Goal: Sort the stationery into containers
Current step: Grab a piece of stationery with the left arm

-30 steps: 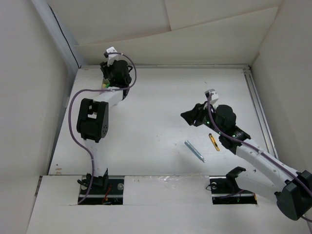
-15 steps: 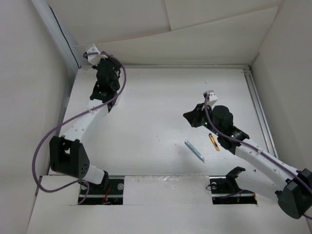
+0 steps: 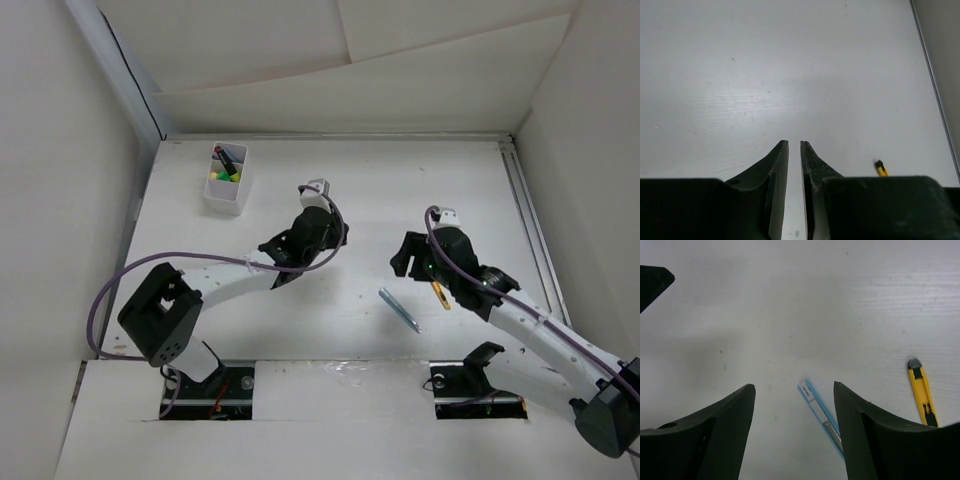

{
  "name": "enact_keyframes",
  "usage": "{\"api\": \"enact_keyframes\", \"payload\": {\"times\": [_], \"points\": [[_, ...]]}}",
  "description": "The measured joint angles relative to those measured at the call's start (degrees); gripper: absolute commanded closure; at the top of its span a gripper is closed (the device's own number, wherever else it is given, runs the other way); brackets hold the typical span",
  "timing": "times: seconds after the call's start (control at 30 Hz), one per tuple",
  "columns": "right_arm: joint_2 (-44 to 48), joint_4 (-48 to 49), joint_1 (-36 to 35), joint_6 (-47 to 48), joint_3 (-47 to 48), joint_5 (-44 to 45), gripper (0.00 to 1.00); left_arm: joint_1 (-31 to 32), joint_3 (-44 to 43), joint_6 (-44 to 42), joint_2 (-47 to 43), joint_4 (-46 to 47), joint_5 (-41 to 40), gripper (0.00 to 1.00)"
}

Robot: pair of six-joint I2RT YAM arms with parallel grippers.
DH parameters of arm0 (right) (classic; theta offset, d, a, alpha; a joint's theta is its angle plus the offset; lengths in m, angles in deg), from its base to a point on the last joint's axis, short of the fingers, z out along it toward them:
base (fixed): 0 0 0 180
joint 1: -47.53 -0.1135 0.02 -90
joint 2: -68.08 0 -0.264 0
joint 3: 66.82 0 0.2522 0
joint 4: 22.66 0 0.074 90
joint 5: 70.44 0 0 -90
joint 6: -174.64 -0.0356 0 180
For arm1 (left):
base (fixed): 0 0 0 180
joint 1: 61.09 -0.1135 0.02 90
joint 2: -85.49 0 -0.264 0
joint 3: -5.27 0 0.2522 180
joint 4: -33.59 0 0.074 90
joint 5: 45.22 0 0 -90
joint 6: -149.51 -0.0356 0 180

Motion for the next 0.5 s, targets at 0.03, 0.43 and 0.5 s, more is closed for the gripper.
{"api": "enact_keyframes", "payload": {"times": [0.03,0.43,0.5], "points": [[1.0,-1.1,-0.1,-0.6,-0.9,-0.3,0.30,0.5,1.1,0.2,0.0,0.3,1.6,0.88],[-1.4,-9.9,-4.6,-7.7,-5.5,-3.4,0.17,0.7,12.7,1.1,-5.3,1.8,12.2,0.85],[-2.8,-11.0,-5.2,-8.6,-5.5,-3.1,0.16,0.7,13.3,1.1,-6.3,1.9,13.4,0.86]]}}
